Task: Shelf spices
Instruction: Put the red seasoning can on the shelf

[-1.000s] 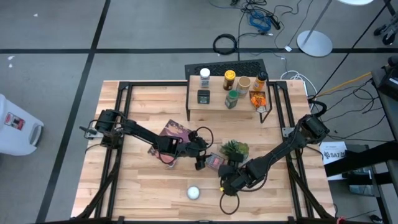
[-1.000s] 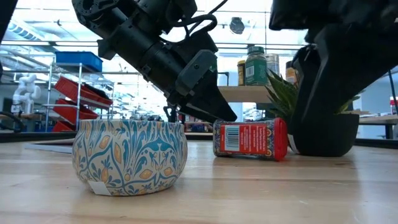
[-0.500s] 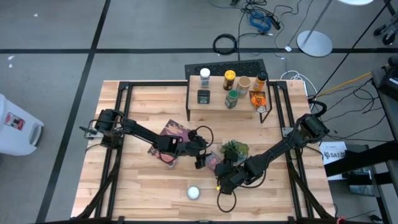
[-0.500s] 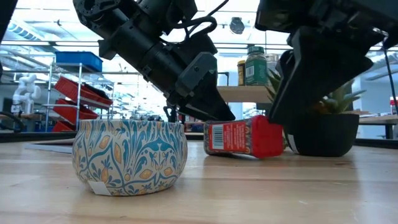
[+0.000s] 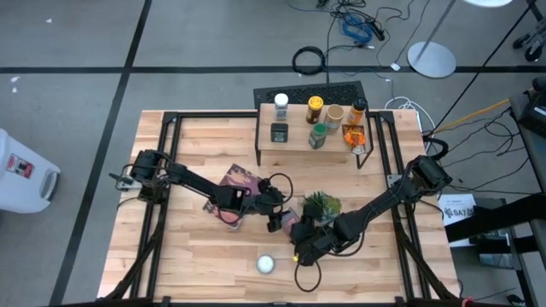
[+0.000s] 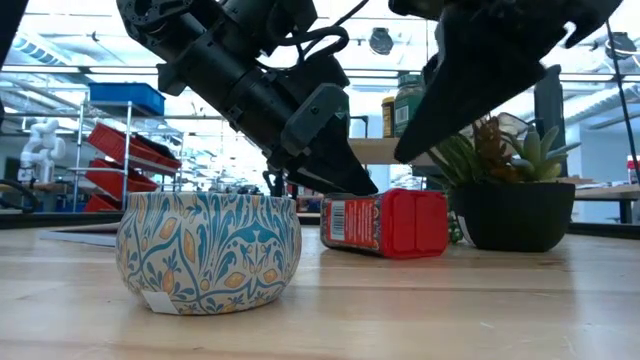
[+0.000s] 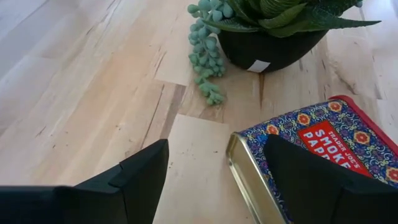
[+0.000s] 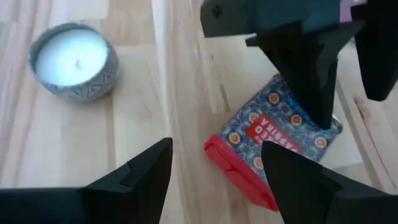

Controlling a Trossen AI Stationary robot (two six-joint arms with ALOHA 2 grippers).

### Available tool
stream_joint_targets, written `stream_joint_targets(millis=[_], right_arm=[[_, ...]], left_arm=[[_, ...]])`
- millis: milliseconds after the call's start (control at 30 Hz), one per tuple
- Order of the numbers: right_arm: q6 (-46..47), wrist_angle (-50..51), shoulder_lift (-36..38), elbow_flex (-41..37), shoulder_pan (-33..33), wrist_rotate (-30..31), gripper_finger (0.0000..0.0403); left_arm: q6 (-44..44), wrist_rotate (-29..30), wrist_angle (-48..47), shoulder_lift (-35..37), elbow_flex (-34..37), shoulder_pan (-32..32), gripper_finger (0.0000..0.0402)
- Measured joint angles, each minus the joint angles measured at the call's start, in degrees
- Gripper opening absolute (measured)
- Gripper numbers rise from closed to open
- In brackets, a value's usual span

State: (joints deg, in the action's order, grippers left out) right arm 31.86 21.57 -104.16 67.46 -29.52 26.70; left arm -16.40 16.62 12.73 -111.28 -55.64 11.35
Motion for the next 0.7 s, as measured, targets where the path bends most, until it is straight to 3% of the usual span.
stream_joint_targets(millis=[300, 433, 700], right_arm=[[5.7, 5.7, 0.0, 0.2, -1.7, -0.6, 0.0235], [11.9, 6.2, 0.0, -1.1, -3.8, 4.9, 0.0236], [16.4, -9.2, 0.2, -8.6, -5.1, 7.1, 0.0277]], left_arm=[[0.2, 0.2, 0.5, 0.0, 0.1, 0.0, 0.0283], [-0.1, 0.2, 0.4, 0.0, 0.1, 0.0, 0.0283], [-1.2, -0.2, 0.2, 0.0, 0.0, 0.0, 0.0283]])
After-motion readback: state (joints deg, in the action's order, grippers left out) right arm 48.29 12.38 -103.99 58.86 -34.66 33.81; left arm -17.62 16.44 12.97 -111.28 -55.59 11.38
